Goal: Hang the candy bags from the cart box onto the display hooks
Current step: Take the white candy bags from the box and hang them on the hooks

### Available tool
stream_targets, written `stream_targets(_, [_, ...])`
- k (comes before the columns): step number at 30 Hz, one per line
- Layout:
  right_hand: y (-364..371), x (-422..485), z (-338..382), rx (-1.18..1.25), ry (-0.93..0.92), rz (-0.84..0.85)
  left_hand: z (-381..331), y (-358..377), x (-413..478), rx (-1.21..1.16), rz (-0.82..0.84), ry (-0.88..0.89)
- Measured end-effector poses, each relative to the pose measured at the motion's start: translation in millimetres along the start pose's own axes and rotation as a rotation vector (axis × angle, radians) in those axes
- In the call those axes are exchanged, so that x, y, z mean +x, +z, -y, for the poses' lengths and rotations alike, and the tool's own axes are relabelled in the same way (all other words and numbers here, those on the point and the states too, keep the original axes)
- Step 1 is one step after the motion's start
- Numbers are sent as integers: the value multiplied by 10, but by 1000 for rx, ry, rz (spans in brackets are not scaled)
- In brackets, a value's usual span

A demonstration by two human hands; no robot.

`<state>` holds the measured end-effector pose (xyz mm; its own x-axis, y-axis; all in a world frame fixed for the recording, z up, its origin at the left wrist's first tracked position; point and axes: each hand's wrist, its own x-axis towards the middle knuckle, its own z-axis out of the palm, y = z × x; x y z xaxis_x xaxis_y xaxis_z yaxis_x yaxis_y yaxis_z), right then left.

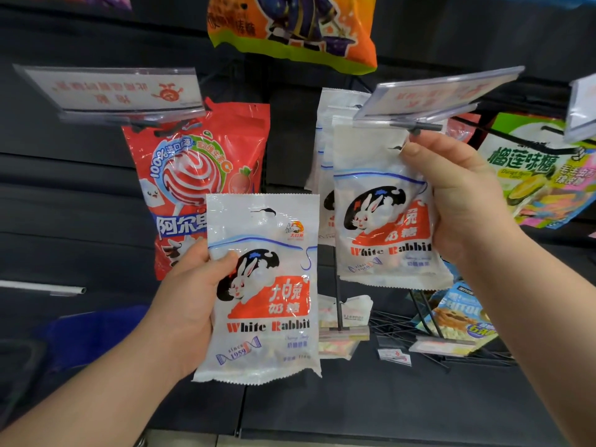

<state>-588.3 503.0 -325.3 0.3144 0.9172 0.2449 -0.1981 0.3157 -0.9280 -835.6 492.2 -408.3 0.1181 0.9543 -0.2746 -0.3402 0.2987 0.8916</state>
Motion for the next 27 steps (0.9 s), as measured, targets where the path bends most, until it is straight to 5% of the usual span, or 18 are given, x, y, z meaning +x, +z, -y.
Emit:
stream_targets(17, [156,216,-155,10,71,-265,76,16,53,-10,11,-19])
stream_targets(27, [-137,247,-323,-145,-68,-143,13,122,72,-51,80,-2])
